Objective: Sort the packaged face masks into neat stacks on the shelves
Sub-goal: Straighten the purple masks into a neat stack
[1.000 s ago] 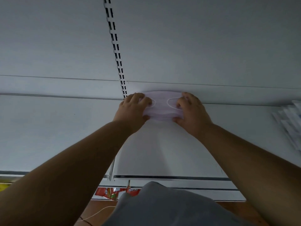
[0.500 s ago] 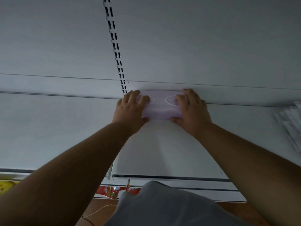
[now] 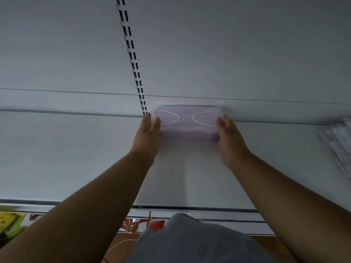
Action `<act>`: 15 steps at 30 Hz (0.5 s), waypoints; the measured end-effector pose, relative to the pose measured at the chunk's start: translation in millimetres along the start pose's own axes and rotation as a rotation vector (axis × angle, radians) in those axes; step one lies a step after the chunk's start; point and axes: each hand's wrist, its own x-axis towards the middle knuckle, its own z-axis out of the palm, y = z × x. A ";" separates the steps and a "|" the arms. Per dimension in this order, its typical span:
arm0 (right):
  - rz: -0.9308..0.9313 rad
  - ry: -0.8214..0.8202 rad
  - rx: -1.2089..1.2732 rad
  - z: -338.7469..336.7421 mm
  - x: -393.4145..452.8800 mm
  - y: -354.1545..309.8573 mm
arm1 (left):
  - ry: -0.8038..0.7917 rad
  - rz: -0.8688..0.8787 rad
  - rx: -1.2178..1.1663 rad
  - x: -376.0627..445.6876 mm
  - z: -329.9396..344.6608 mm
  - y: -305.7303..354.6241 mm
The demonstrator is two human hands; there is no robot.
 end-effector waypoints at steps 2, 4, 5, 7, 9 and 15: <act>-0.014 -0.004 -0.041 0.5 -3.0 -0.8 | 0.003 -0.009 0.012 2.5 -0.8 -4.1; -0.045 -0.021 -0.028 0.0 -6.5 -0.3 | -0.027 -0.003 0.046 3.9 -0.7 -6.6; -0.049 -0.027 -0.033 -0.7 -7.6 -1.3 | -0.039 0.003 0.064 5.7 -0.9 -8.1; -0.054 -0.021 -0.146 -2.7 -7.1 -2.4 | -0.028 0.011 0.128 8.4 -2.8 -7.7; -0.075 0.035 -0.300 -6.5 -6.5 -4.7 | 0.023 0.091 0.287 6.4 -6.0 -2.1; -0.732 0.106 -0.700 -11.6 -1.0 -20.4 | -0.010 0.778 0.836 6.9 -1.0 28.9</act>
